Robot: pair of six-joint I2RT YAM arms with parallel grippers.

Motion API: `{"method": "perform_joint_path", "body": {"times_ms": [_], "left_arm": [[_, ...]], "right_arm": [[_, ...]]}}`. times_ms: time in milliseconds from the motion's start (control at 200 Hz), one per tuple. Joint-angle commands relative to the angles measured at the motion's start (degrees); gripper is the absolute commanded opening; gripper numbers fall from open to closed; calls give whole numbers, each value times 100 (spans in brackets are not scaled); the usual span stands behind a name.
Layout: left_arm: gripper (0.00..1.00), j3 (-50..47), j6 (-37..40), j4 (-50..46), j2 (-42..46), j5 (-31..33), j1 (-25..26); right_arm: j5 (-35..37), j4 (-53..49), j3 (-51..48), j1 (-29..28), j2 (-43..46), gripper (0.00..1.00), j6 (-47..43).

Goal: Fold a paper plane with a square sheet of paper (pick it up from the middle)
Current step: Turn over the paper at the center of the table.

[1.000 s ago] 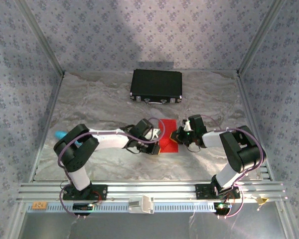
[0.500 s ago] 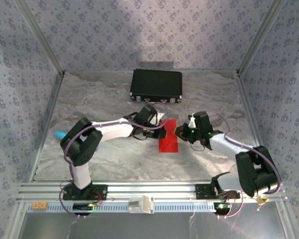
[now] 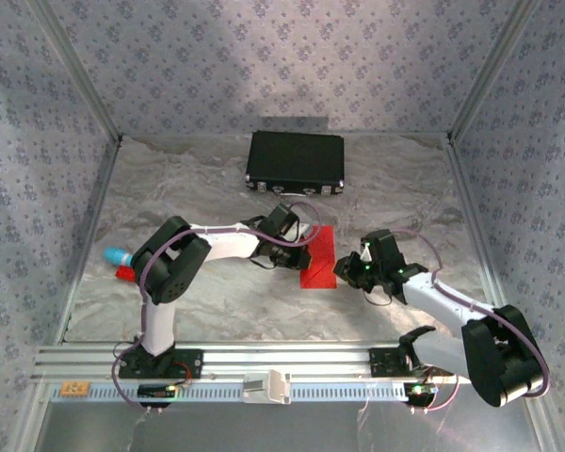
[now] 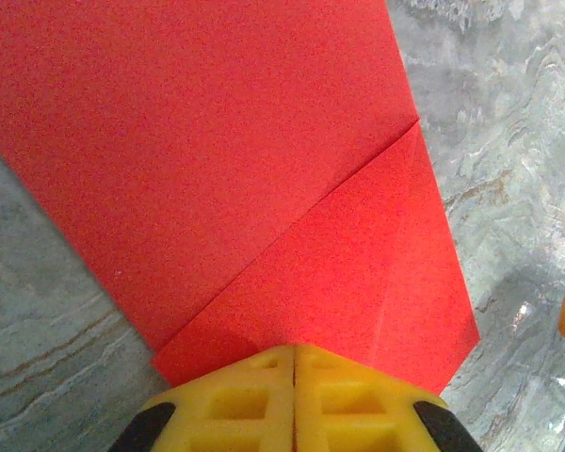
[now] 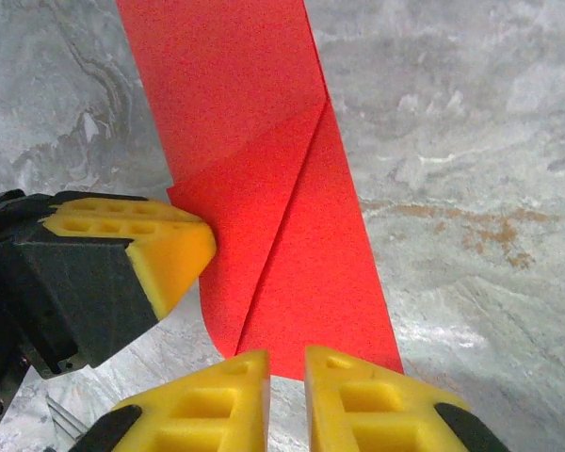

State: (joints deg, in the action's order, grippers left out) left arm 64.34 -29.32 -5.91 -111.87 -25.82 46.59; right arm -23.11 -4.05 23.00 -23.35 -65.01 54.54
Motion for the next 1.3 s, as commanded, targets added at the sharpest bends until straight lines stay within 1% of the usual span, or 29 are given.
{"method": "perform_joint_path", "body": {"times_ms": [0,270,530,680,795,874,964,1104,1294], "left_arm": [[7,-141,128,-42,-70,70,-8],[7,-193,80,-2,-62,33,26],[7,-193,58,9,-54,29,53],[7,-218,49,11,-55,33,60],[7,-208,49,11,-54,25,53],[7,-220,49,3,-44,33,55],[7,-218,41,6,-38,21,55],[7,-229,33,20,-36,20,52],[7,-244,14,20,-27,31,56]], "right_arm": [[45,-303,1,-63,-52,22,56],[17,-229,162,-258,-449,29,30],[87,-38,220,-363,-673,30,75],[82,14,240,-379,-721,21,56],[238,-290,314,-355,-790,21,54],[241,-337,293,-362,-807,26,59],[246,-333,235,-361,-820,28,53],[189,-150,189,-351,-918,30,68],[59,508,198,-363,-1147,30,293]]}}
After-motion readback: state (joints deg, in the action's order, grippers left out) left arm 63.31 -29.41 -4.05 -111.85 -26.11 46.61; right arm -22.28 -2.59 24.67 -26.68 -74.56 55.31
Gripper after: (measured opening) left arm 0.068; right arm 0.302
